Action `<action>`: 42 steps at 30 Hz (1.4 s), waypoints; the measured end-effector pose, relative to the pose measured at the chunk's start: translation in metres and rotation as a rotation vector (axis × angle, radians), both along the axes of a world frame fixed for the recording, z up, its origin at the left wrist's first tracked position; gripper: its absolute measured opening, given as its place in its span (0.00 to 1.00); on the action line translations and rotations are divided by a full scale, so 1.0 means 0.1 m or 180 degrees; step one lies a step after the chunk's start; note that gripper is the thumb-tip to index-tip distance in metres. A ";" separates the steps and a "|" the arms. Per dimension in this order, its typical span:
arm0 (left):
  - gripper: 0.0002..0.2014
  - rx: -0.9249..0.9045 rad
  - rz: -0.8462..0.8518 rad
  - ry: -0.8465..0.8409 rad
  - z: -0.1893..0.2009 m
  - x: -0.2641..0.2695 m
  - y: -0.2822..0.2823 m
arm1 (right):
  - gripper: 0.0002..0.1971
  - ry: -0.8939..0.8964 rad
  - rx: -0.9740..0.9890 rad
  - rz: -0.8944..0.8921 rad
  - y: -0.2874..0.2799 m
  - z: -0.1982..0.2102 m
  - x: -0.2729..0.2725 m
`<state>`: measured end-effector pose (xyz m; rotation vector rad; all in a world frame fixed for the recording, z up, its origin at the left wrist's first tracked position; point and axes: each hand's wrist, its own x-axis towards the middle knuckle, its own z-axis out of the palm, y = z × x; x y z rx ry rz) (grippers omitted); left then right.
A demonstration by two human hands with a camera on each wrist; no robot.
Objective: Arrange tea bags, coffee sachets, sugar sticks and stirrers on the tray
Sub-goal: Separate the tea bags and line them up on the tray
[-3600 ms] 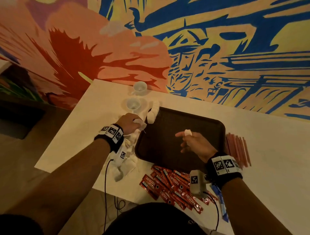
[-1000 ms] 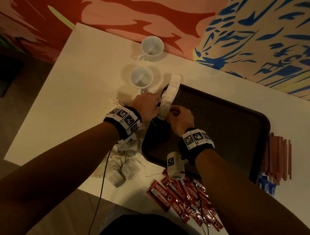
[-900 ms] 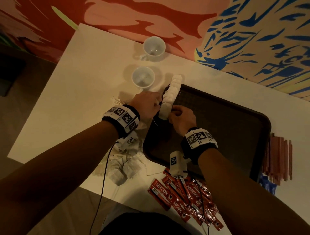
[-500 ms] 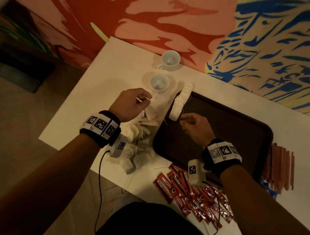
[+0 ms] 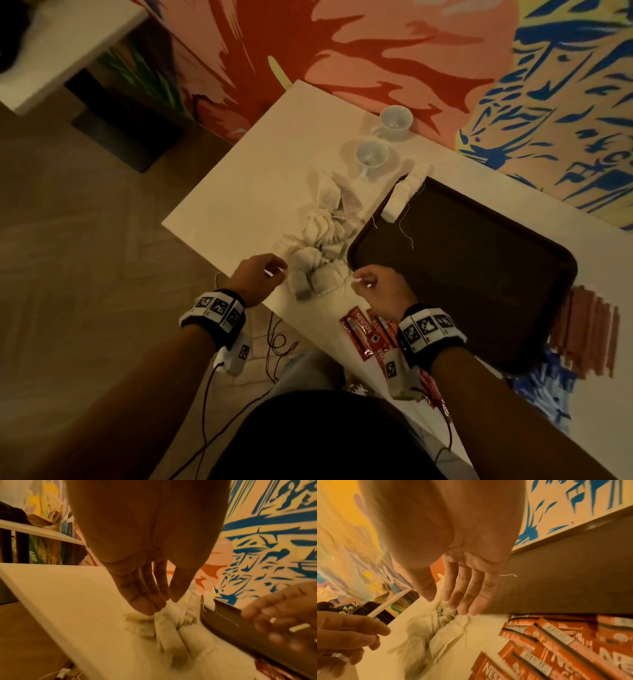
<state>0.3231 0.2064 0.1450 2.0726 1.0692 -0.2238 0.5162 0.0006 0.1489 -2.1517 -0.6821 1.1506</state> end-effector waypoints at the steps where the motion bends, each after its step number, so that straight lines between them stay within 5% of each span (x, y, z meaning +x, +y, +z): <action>1: 0.07 -0.0033 -0.0067 0.0108 -0.06 -0.04 -0.04 | 0.12 -0.0009 -0.0041 0.0065 0.05 -0.02 -0.07; 8: 0.26 0.0046 -0.0162 0.0230 -0.27 0.01 -0.03 | 0.27 -0.0351 -0.0919 0.0376 0.51 -0.18 -0.31; 13: 0.30 0.0232 -0.0422 0.0158 -0.37 0.11 0.10 | 0.26 -0.0818 -0.1457 0.0554 0.69 -0.23 -0.32; 19: 0.34 0.0274 -0.0865 0.0307 -0.51 0.20 0.13 | 0.26 -0.0885 -0.1178 0.0519 0.83 -0.22 -0.34; 25: 0.24 0.0422 -0.1155 0.0292 -0.56 0.25 0.12 | 0.21 -0.0791 -0.0488 0.0249 1.06 -0.29 -0.35; 34: 0.21 0.0342 -0.1046 -0.0025 -0.48 0.20 0.29 | 0.04 -0.0776 -0.0224 0.0265 1.19 -0.39 -0.26; 42: 0.03 0.0415 -0.0831 -0.0686 0.07 0.13 0.64 | 0.09 -0.0381 0.0414 -0.0165 1.05 -0.11 0.07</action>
